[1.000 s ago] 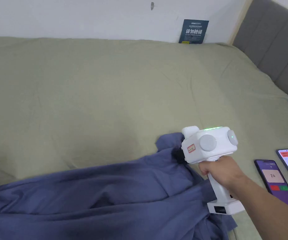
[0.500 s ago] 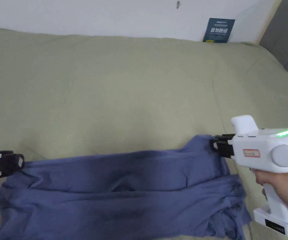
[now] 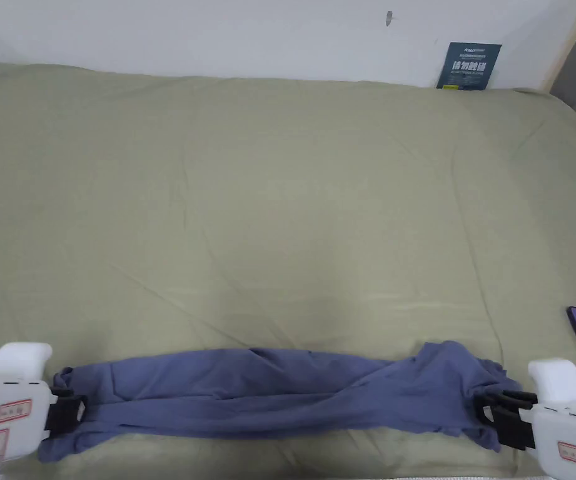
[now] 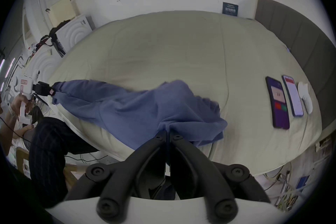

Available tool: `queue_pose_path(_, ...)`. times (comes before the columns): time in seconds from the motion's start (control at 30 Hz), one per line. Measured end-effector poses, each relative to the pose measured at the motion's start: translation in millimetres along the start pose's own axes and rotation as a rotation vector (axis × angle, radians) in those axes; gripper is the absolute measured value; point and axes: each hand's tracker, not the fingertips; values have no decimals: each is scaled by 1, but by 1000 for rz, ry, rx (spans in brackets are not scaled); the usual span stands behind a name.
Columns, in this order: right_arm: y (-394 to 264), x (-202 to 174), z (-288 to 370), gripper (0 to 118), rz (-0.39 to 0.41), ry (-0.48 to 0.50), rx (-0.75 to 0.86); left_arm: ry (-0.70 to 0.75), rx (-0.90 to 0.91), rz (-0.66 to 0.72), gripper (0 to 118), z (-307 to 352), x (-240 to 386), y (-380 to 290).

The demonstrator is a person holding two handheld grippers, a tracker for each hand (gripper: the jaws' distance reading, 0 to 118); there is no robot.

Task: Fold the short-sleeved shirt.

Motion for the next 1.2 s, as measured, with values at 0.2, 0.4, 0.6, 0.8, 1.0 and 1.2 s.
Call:
queue_pose_path(0.2,0,-4,35,110,-89,-71,137,-45,210,79,75,47,-3,-10)
queue_pose_path(0.4,-27,-51,127,78,-76,-53,417,-10,501,170,109,145,-6,-63)
queue_pose_path(0.6,-32,-91,152,0,-193,86,478,-14,443,192,5,143,-20,-70)
queue_pose_path(0.8,-22,-120,148,0,-168,131,450,-297,293,316,5,78,-89,-44)
queue_pose_path(1.0,-20,-138,136,0,-154,143,402,-792,150,478,88,1,-135,-15)
queue_pose_path(1.2,-18,-148,132,0,-154,128,366,-801,89,564,103,-67,-153,-6)
